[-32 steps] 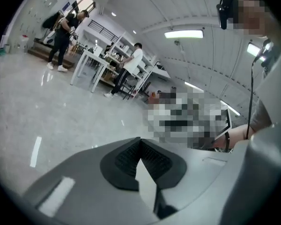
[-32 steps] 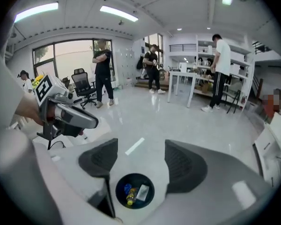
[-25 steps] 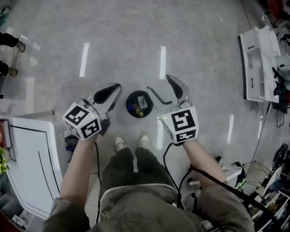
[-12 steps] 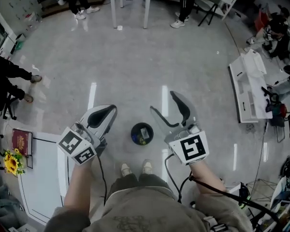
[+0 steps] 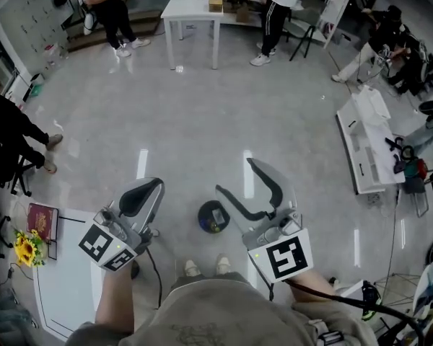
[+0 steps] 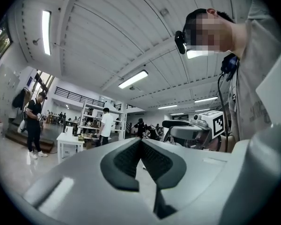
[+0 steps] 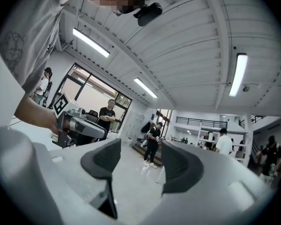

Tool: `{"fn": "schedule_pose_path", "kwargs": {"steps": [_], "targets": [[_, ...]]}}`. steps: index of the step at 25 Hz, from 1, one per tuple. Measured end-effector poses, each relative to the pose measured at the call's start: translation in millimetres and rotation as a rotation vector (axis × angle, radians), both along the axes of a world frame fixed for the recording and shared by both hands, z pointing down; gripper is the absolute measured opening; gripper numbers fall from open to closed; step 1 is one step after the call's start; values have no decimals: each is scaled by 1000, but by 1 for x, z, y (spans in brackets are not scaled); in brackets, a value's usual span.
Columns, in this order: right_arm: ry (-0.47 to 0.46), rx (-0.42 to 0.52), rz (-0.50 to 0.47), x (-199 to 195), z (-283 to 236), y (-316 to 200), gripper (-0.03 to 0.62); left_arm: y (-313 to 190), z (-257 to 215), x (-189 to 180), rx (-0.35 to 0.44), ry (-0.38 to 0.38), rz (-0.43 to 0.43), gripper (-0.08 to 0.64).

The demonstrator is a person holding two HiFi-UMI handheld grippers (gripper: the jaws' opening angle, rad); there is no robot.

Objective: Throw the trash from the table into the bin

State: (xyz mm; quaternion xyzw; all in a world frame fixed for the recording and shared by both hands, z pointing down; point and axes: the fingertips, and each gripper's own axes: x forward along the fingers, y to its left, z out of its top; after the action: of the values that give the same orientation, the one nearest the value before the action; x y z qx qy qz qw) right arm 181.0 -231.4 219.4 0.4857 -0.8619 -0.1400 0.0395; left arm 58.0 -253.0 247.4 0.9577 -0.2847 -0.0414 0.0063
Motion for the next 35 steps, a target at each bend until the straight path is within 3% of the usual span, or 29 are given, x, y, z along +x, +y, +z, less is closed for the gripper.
{"fn": "schedule_pose_path", "kwargs": {"steps": [5, 11, 19, 35], "targets": [[21, -8, -9, -4, 0, 16, 236, 15, -8, 5, 11, 2, 10, -2], [-66, -47, 8, 6, 6, 16, 2, 26, -5, 8, -1, -8, 8, -2], [-58, -113, 3, 13, 29, 19, 2, 38, 6, 2, -30, -23, -18, -2], [-10, -178, -49, -32, 56, 22, 2, 46, 44, -29, -104, -29, -60, -2]]}}
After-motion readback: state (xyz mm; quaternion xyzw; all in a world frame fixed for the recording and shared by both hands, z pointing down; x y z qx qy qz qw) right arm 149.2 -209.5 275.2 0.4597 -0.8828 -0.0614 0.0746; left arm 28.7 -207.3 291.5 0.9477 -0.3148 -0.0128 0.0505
